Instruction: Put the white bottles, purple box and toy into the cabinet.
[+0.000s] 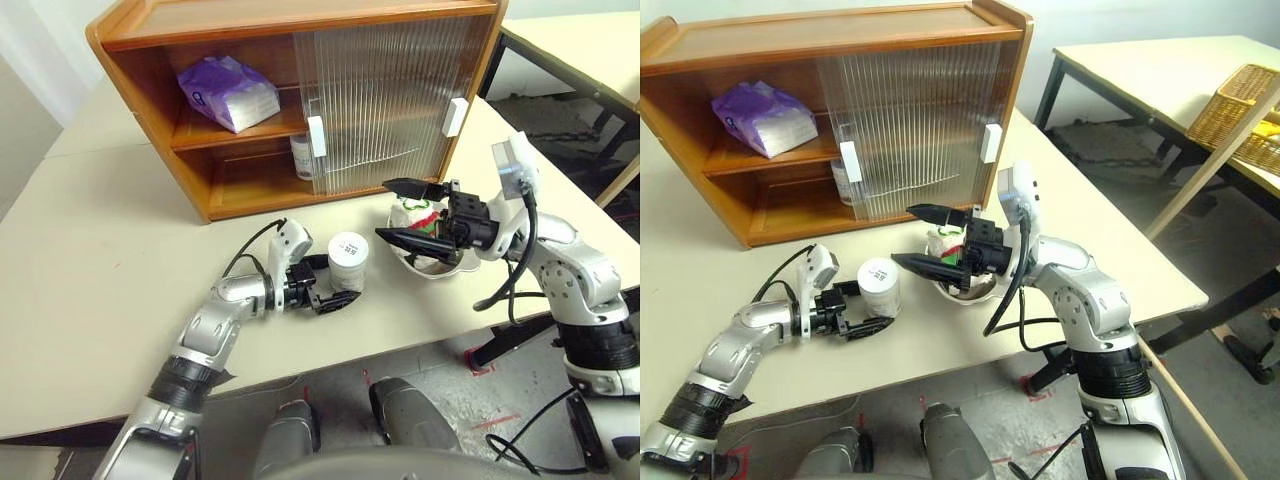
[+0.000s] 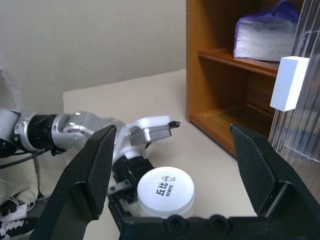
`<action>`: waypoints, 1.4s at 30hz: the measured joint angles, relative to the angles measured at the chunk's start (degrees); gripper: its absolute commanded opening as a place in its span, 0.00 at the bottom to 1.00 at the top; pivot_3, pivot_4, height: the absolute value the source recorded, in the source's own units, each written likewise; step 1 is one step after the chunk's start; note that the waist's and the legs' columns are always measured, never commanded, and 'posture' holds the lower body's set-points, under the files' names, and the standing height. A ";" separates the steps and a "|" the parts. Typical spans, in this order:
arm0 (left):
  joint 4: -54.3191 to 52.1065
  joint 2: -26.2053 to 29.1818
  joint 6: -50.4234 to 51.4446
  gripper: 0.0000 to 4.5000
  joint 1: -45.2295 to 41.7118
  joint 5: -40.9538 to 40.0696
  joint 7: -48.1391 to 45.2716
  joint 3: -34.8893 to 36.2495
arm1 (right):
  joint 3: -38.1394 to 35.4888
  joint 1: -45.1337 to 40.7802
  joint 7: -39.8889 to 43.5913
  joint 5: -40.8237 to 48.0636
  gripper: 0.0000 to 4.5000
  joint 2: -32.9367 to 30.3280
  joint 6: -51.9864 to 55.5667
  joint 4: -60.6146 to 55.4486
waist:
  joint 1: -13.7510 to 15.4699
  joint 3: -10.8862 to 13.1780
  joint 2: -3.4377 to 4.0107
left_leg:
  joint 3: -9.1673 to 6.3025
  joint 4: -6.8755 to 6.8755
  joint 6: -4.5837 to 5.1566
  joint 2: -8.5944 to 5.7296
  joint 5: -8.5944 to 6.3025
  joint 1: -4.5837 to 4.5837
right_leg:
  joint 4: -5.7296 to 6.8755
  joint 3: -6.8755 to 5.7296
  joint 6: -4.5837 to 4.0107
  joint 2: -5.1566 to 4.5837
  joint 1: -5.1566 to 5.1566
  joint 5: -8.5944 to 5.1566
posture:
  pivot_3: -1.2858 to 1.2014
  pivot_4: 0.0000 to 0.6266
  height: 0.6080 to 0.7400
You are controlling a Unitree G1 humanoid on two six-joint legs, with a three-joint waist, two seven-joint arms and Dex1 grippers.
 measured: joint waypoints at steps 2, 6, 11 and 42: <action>1.09 -0.68 -1.63 0.90 -0.18 0.52 0.01 -0.11 | 0.00 0.04 -0.11 0.02 1.00 0.00 0.04 -0.12 | -0.01 0.00 0.00 | 0.00 0.01 -0.16 0.00 -0.08 0.00 | 0.00 0.00 0.00 0.00 0.02 0.00 | 0.39 0.11 1.00; 2.65 -1.47 -3.70 0.70 -0.60 1.16 -0.46 -0.42 | 0.00 0.05 -0.17 0.04 1.00 0.00 0.05 -0.37 | -0.10 0.00 0.00 | 0.01 0.02 -0.18 0.00 -0.10 0.00 | 0.00 -0.01 0.00 0.00 0.03 0.00 | 0.39 0.11 1.00; 3.00 -1.41 -4.19 0.70 -0.54 1.22 -1.13 -0.43 | 0.00 0.05 -0.33 0.04 1.00 0.00 0.07 -0.36 | -0.07 -0.01 0.00 | 0.01 0.02 -0.08 0.00 -0.05 -0.02 | 0.00 -0.03 0.03 0.00 0.03 -0.01 | 0.39 0.10 1.00; 25.00 -2.51 -18.10 0.70 -12.49 5.82 30.39 19.55 | 0.09 -0.95 2.29 -1.56 1.00 1.02 -0.73 1.98 | -1.55 0.05 -0.15 | 0.24 0.24 0.45 0.06 0.28 -0.02 | 0.05 -0.01 -0.27 0.29 0.01 0.45 | 0.39 0.08 1.00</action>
